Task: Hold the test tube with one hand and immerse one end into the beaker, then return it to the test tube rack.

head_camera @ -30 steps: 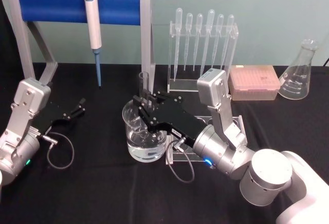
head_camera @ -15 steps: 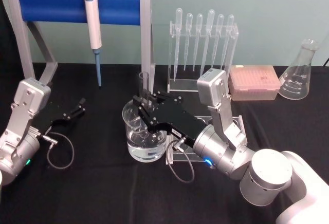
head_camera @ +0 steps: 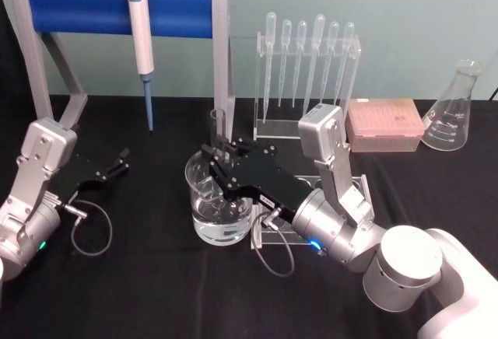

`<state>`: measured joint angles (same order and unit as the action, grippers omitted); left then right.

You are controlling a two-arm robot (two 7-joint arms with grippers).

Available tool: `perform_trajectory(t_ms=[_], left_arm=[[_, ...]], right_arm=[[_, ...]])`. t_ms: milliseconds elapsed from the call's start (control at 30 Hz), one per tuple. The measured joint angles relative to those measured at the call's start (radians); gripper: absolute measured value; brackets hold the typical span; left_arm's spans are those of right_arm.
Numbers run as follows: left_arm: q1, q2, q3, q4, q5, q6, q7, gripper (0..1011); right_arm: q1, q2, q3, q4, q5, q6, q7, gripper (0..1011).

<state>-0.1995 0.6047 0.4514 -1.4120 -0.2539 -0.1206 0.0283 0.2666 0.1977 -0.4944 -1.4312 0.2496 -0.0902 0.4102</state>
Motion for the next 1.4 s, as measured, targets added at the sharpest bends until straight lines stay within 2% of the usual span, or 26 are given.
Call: perform_trajectory(t_ms=[1400], left_arm=[[0.000,0.000,0.000,0.000,0.000,0.000,0.000,1000]], right_arm=[[0.000,0.000,0.000,0.000,0.000,0.000,0.000,228]])
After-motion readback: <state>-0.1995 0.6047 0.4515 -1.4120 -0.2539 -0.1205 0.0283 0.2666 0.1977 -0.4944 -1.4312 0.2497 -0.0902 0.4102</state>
